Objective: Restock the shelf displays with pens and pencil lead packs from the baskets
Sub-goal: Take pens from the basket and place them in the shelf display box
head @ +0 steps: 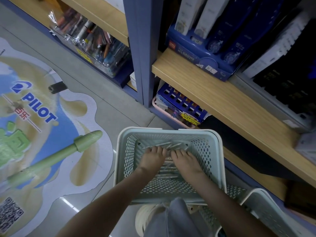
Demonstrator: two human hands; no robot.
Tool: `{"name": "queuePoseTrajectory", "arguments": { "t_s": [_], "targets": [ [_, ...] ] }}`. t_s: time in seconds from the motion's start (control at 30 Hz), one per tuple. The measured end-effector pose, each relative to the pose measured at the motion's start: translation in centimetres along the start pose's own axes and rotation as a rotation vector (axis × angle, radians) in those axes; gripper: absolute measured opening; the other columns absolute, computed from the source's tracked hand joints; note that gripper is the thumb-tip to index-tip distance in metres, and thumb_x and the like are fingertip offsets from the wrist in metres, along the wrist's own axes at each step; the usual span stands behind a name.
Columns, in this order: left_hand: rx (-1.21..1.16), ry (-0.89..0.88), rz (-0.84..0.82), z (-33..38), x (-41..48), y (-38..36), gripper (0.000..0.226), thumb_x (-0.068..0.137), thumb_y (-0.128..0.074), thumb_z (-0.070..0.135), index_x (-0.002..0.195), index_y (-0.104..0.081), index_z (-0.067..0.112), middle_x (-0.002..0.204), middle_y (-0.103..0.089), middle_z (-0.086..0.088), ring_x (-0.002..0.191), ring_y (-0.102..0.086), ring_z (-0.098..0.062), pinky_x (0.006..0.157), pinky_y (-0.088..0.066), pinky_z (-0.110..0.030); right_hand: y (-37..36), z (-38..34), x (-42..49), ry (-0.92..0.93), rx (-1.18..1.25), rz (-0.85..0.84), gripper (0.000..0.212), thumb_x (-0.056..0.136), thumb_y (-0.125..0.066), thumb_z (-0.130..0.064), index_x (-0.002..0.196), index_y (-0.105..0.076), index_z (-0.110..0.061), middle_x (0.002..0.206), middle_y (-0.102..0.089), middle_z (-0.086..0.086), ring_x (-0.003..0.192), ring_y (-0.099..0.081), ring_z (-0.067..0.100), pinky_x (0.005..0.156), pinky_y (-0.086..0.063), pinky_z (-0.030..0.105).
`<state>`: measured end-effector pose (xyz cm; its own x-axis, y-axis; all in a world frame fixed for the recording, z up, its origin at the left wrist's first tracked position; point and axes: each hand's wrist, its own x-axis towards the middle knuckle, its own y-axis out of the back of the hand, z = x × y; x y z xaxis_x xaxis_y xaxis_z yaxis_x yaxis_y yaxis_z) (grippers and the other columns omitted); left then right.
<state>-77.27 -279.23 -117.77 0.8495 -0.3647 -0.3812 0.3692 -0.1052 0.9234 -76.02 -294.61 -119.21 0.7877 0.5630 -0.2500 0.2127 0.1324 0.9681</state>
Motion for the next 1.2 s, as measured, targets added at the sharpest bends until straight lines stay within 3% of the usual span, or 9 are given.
{"name": "queuePoseTrajectory", "arguments": {
  "t_s": [0.07,0.13,0.23,0.37,0.5,0.63,0.83,0.97,1.2],
  "targets": [
    [0.033,-0.007,-0.059,-0.2,-0.1,-0.3,0.039,0.075,-0.069,0.023,0.112,-0.059,0.012,0.105,-0.066,-0.009,0.096,-0.064,-0.023,0.085,-0.05,-0.034,-0.1,-0.2,0.4,0.002,0.011,-0.037,0.048,0.031,-0.087,-0.011,0.075,-0.068,-0.014,0.069,-0.066,0.003,0.065,-0.065,0.02,0.058,-0.054,0.027],
    [0.058,-0.008,-0.121,-0.5,0.0,-1.2,0.045,0.094,-0.044,0.012,0.137,-0.032,0.004,0.136,-0.045,-0.018,0.126,-0.043,-0.033,0.111,-0.028,-0.045,-0.3,-0.4,0.8,-0.007,-0.004,-0.05,0.044,0.035,-0.086,-0.01,0.075,-0.067,-0.013,0.07,-0.066,0.005,0.066,-0.065,0.022,0.059,-0.055,0.03],
    [0.087,-0.014,-0.144,-0.5,0.0,-1.1,0.07,0.097,-0.046,0.027,0.148,-0.006,0.0,0.153,-0.019,-0.022,0.143,-0.016,-0.036,0.117,-0.002,-0.052,-0.4,-0.8,0.9,-0.015,-0.037,-0.054,0.038,0.044,-0.086,-0.011,0.077,-0.066,-0.013,0.072,-0.065,0.006,0.068,-0.063,0.022,0.061,-0.054,0.032],
    [0.116,-0.061,-0.124,0.1,-0.2,-0.6,0.093,0.093,-0.04,0.058,0.149,0.002,-0.003,0.158,-0.005,-0.02,0.146,-0.004,-0.034,0.118,0.005,-0.051,0.6,-1.2,0.6,0.005,-0.064,0.032,0.03,0.053,-0.08,-0.013,0.078,-0.063,-0.015,0.071,-0.061,0.004,0.067,-0.059,0.02,0.063,-0.051,0.029],
    [-0.018,-0.05,-0.043,0.8,0.3,0.2,0.07,0.098,-0.037,0.047,0.145,-0.022,-0.003,0.149,-0.033,-0.02,0.139,-0.028,-0.033,0.119,-0.009,-0.045,2.0,-1.0,-0.1,-0.012,-0.093,0.153,0.016,0.063,-0.064,-0.014,0.077,-0.058,-0.017,0.069,-0.058,0.001,0.066,-0.057,0.019,0.061,-0.05,0.029],
    [-0.011,-0.139,0.134,1.0,0.2,1.1,0.034,0.07,-0.077,0.029,0.094,-0.066,0.008,0.085,-0.069,-0.007,0.079,-0.066,-0.023,0.091,-0.05,-0.038,4.1,-0.5,-1.2,-0.012,-0.11,0.257,0.01,0.074,-0.048,-0.014,0.083,-0.047,-0.017,0.07,-0.057,0.0,0.069,-0.055,0.018,0.062,-0.046,0.028],
    [-0.014,-0.246,0.43,0.8,-0.2,6.5,0.036,0.06,-0.063,0.01,0.09,-0.043,0.01,0.071,-0.065,-0.003,0.063,-0.063,-0.019,0.062,-0.053,-0.027,10.2,0.8,-3.5,-0.07,-0.063,0.267,0.054,0.04,-0.085,-0.014,0.09,-0.062,-0.013,0.078,-0.062,0.004,0.072,-0.061,0.021,0.064,-0.053,0.03],
    [0.115,-0.299,0.483,0.0,-2.1,11.0,0.037,0.059,-0.06,0.009,0.093,-0.044,0.008,0.075,-0.064,-0.005,0.066,-0.062,-0.021,0.063,-0.052,-0.03,14.6,1.7,-5.9,-0.066,-0.048,0.34,0.082,0.042,-0.086,-0.015,0.114,-0.048,-0.01,0.087,-0.065,0.002,0.078,-0.063,0.019,0.068,-0.053,0.029],
    [0.2,-0.332,0.719,-0.2,-6.3,20.3,0.037,0.059,-0.053,0.004,0.095,-0.043,0.007,0.074,-0.059,-0.007,0.065,-0.058,-0.022,0.061,-0.049,-0.03,23.3,3.5,-10.8,-0.053,-0.159,0.489,0.084,0.057,-0.088,-0.017,0.128,-0.043,-0.009,0.101,-0.065,0.005,0.093,-0.052,0.018,0.083,-0.036,0.029]
  ]
}}
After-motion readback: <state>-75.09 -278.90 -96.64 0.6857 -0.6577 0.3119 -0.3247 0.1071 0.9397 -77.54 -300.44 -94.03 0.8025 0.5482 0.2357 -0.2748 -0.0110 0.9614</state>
